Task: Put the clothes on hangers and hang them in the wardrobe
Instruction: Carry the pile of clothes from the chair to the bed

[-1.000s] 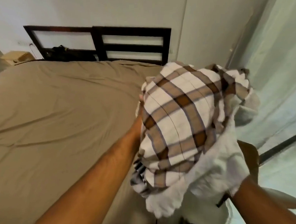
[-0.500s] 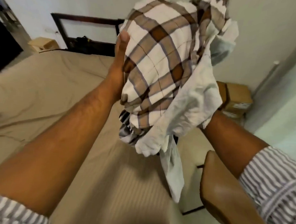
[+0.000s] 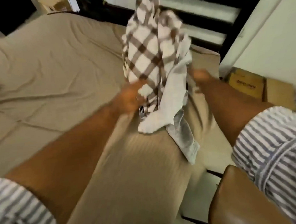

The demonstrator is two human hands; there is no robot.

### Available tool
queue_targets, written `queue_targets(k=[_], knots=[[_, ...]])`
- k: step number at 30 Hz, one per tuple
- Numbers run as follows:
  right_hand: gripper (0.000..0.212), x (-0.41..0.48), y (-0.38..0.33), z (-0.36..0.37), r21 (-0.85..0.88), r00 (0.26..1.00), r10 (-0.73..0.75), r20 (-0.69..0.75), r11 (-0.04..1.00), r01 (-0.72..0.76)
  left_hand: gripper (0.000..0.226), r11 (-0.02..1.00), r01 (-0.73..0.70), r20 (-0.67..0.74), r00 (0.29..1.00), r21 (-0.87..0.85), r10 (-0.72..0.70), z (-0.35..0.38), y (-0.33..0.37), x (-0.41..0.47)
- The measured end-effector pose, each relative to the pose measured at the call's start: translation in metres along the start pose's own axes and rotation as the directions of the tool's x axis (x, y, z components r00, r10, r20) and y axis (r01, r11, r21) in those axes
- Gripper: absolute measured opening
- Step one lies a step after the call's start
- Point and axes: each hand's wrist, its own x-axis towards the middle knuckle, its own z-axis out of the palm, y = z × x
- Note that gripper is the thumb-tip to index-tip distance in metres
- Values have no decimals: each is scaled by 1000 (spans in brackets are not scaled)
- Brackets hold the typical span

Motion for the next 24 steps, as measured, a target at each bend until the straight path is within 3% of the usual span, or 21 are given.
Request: queue_targets(k=[2, 4, 6, 10, 13, 18, 24], knots=[[15, -10, 45, 7, -152, 990, 119, 75, 983, -107, 52, 986, 164, 302, 941, -9, -154, 41, 13, -55], [20, -15, 83, 13, -189, 982, 164, 90, 971, -145, 60, 952, 305, 379, 882, -10, -279, 58, 30, -77], [20, -21, 101, 20, -165, 986, 149, 73, 977, -135, 64, 937, 349, 401, 855, 27, -330, 61, 45, -84], [73, -50, 106, 25, -190, 998, 2, 64, 982, 10, 69, 894, 446, 320, 841, 45, -436, 43, 61, -92], [61, -79, 85, 27, -210, 991, -115, 67, 969, 127, 72, 856, 517, 248, 828, 12, -503, 20, 67, -93], [51, -152, 52, 24, -329, 924, -377, 64, 866, 376, 55, 892, 449, 108, 891, -56, -442, -34, 93, -111], [40, -284, 46, 17, -361, 893, -449, 20, 830, 425, 48, 904, 401, 57, 916, -147, -397, -107, 133, -175]])
